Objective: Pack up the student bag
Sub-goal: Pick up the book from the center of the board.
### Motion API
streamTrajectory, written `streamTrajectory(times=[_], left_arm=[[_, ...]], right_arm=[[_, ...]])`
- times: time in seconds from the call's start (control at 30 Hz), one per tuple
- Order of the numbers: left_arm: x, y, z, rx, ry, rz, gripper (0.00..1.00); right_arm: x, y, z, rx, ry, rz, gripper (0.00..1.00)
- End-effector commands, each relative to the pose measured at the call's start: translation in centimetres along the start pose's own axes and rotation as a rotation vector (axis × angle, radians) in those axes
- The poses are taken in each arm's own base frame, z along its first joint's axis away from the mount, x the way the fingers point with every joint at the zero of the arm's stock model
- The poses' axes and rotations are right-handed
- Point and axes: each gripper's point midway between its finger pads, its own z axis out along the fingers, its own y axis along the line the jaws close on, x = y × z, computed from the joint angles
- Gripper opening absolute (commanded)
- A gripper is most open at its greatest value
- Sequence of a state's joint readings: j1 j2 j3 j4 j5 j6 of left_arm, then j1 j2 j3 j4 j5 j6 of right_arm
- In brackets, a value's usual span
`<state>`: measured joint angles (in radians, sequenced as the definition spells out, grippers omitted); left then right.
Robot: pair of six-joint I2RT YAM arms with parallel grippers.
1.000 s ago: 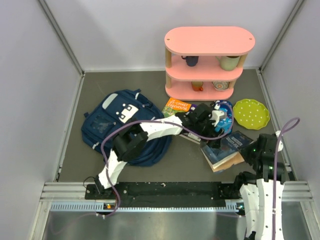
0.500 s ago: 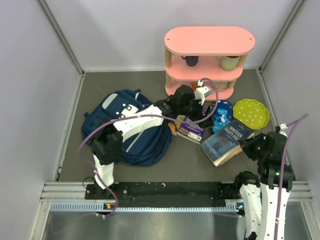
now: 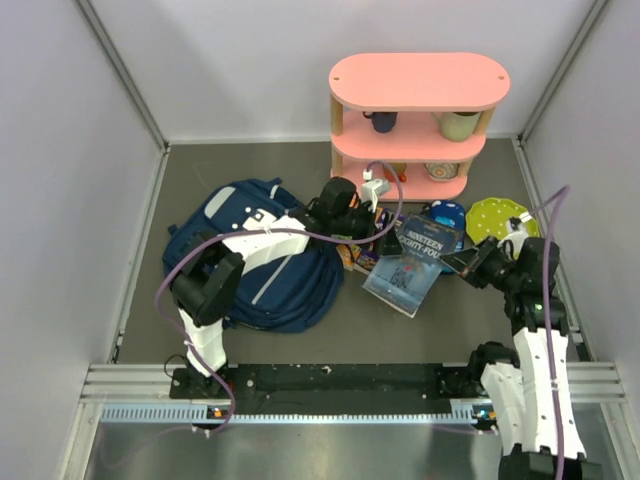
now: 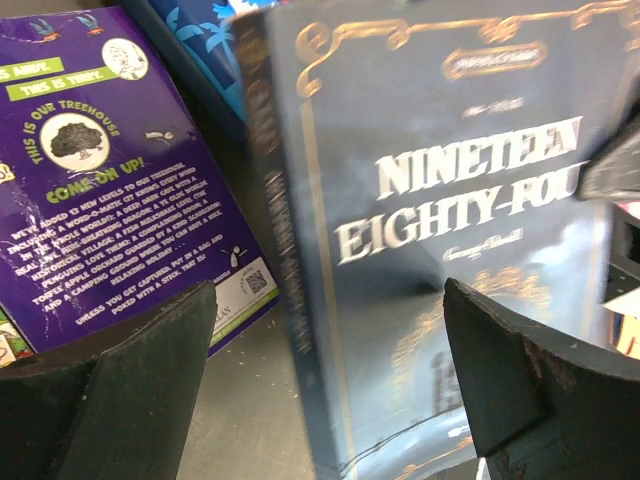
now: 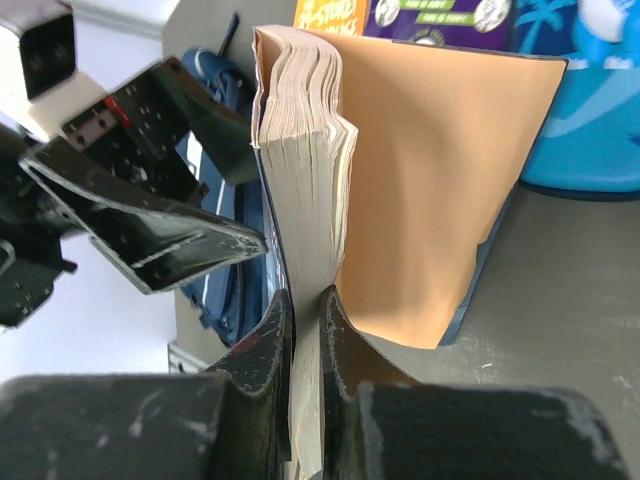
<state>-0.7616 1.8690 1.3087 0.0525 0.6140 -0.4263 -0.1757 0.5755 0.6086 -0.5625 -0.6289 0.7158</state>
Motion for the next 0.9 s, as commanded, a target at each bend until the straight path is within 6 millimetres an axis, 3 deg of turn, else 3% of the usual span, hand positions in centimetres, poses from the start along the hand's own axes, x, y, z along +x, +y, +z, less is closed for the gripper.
streamTrajectory(times=[0.0,0.17,0.3,0.53,0.7,0.87], left_arm=[[-2.9,-4.0,-1.7,0.14,-0.088,0.063,0.98],[-1.4,-3.5,-2.0,0.2,-0.076,0.008,0.98],[-1.2,-4.3,-2.3,0.256,-0.081,0.0,0.97],[-1.0,-4.7,-2.6,0.277,-0.086,-0.005,0.72],[-1.0,-4.7,-3.1,0.26,-0.098,0.005,0.7],[-1.3,-5.1,-3.0,0.294,-0.108,0.003,0.7]], right_arm=[[-0.4,4.3,1.6,-0.267,0.024,-0.162,0.0],[0.6,3.5,3.4,-0.284,0.042,-0.184,0.0],[0.9,2.9,4.0,-0.297,0.045,-0.186,0.0],[1.7,0.6,5.7,-0.255,0.09,-0.2,0.0],[2.3,-1.3,6.9,-0.198,0.128,-0.206,0.0],[2.8,-1.5,7.8,-0.221,0.137,-0.232,0.0]])
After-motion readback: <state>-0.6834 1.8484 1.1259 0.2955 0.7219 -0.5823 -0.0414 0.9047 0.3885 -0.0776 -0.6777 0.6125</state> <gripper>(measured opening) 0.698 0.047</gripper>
